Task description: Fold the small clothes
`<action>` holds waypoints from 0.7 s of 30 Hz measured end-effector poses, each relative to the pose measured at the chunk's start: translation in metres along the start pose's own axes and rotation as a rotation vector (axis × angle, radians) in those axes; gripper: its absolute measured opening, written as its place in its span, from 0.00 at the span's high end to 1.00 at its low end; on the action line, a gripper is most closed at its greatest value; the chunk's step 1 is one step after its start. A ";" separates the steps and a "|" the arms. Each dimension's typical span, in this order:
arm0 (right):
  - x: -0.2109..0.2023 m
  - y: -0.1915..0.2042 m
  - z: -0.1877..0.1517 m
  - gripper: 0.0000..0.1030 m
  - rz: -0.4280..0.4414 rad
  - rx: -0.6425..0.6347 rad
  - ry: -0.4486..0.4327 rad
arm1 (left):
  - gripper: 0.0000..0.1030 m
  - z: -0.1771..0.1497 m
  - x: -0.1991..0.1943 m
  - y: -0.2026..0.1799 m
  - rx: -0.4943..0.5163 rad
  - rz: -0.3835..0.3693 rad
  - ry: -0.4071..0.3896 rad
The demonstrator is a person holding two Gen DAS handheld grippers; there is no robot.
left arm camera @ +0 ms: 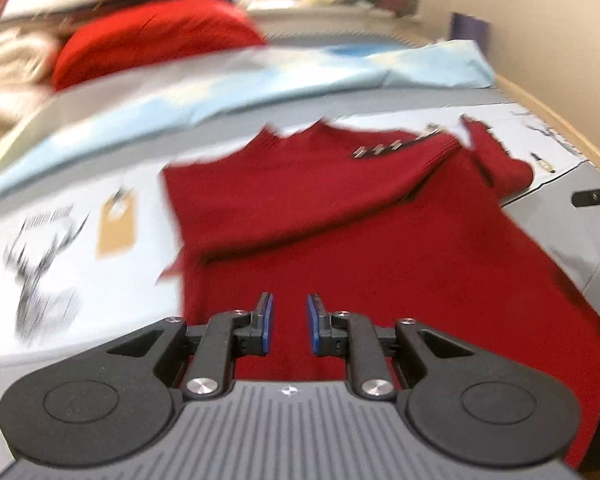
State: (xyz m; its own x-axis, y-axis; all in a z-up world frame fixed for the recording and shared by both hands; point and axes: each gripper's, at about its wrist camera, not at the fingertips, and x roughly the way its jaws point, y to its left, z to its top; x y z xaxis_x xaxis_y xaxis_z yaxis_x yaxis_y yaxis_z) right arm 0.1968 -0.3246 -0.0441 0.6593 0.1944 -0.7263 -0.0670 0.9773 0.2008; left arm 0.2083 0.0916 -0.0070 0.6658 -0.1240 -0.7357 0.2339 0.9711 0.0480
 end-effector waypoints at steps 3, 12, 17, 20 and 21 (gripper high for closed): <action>-0.001 -0.002 0.012 0.80 0.024 0.050 -0.038 | 0.94 0.028 0.029 -0.034 0.035 -0.047 -0.034; 0.004 -0.007 0.036 0.77 0.048 0.132 -0.065 | 0.65 0.094 0.153 -0.128 0.031 -0.097 -0.037; 0.008 -0.005 0.037 0.77 0.040 0.087 -0.051 | 0.57 0.109 0.212 -0.151 0.049 -0.061 0.032; 0.014 -0.006 0.038 0.77 0.034 0.076 -0.029 | 0.76 0.110 0.238 -0.157 0.102 -0.025 0.082; 0.017 -0.006 0.039 0.77 0.035 0.077 -0.017 | 0.88 0.109 0.241 -0.154 0.122 -0.020 0.091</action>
State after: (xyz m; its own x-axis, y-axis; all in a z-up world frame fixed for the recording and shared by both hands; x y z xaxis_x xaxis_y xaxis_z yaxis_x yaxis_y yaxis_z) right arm 0.2376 -0.3306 -0.0326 0.6704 0.2260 -0.7068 -0.0326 0.9605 0.2762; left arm 0.4103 -0.1097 -0.1178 0.5944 -0.1191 -0.7953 0.3347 0.9359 0.1100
